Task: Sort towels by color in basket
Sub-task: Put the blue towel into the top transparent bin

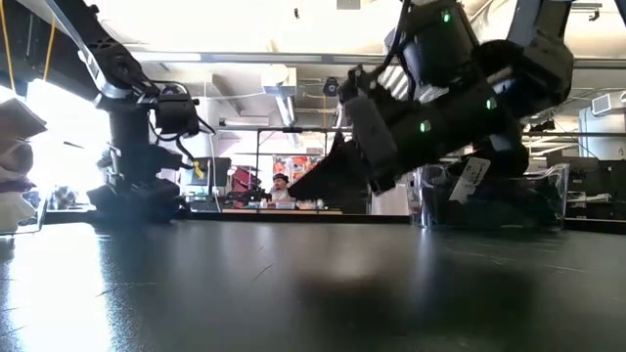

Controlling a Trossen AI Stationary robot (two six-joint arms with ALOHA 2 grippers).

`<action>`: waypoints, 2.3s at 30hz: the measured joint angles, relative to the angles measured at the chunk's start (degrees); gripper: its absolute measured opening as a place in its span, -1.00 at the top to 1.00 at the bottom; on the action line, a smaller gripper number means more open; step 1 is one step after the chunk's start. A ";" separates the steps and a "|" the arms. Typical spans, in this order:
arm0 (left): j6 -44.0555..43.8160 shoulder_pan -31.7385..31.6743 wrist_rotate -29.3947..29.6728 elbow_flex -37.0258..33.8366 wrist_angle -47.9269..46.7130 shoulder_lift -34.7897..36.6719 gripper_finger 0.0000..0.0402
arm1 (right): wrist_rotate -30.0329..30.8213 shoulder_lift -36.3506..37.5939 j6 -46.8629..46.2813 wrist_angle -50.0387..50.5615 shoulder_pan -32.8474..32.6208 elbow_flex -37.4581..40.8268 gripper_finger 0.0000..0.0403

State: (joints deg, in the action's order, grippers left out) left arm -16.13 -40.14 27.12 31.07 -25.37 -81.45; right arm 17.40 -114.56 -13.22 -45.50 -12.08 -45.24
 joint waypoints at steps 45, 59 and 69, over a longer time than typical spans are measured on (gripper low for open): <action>1.36 51.87 -8.47 -0.09 58.39 5.11 0.33 | -6.10 8.79 11.90 29.84 0.45 -5.24 -0.34; 6.87 66.86 16.64 -0.04 37.56 17.26 0.36 | -7.27 8.51 9.01 40.36 1.15 -6.43 0.93; 3.38 68.64 22.16 0.00 37.65 10.97 0.36 | 14.48 31.29 10.11 54.22 -6.88 -11.66 0.95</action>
State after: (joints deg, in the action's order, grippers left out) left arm -12.75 28.50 49.27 31.07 12.28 -70.48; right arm 31.88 -83.26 -3.11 8.73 -18.96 -56.90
